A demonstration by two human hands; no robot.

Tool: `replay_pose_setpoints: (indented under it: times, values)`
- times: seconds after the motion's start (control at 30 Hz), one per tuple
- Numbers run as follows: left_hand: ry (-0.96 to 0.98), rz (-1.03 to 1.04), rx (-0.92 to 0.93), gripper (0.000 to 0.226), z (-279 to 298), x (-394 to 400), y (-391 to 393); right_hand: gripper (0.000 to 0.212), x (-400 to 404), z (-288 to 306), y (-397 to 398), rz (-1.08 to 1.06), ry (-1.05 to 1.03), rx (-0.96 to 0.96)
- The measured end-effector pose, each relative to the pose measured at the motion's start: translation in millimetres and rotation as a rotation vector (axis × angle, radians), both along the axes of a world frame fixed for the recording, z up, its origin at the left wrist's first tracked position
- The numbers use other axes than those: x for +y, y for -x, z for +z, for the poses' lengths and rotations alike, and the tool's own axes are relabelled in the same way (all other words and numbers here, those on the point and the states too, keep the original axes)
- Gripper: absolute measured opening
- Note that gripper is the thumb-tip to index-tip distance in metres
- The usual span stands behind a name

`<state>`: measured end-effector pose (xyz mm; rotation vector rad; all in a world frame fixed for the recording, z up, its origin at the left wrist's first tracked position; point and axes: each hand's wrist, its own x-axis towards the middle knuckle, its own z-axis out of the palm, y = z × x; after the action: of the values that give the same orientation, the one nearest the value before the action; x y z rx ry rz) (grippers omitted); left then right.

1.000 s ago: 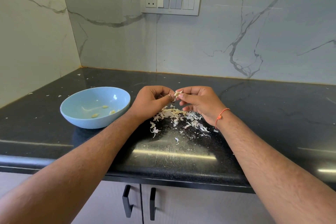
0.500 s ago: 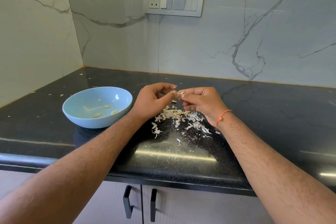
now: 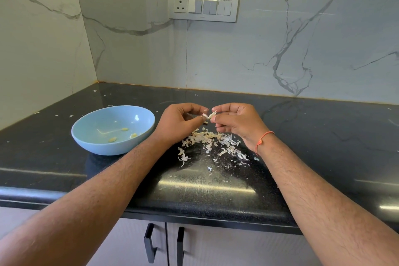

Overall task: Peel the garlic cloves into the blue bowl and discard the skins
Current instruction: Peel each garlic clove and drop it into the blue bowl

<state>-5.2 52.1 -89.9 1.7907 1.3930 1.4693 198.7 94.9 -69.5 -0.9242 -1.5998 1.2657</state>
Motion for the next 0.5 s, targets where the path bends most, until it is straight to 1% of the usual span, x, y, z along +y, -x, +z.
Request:
replay_pose_setpoints:
  times: [0.1, 0.23, 0.4, 0.5]
  values:
    - [0.018, -0.017, 0.019, 0.022, 1.1, -1.7, -2.1, 0.023, -0.3, 0.2, 0.5, -0.013, -0.003, -0.007]
    - [0.006, -0.063, -0.002, 0.015, 2.4, -2.5, -4.4, 0.017, -1.5, 0.5, 0.1, -0.009, -0.005, -0.029]
    - [0.001, 0.010, 0.037, 0.012, 3.6, -3.1, -3.1, 0.020, -2.3, 0.5, -0.5, 0.002, -0.017, -0.035]
    - [-0.006, 0.084, 0.103, 0.010, 2.1, -1.2, -1.7, 0.020, -1.6, 0.9, -0.3, -0.002, -0.012, -0.035]
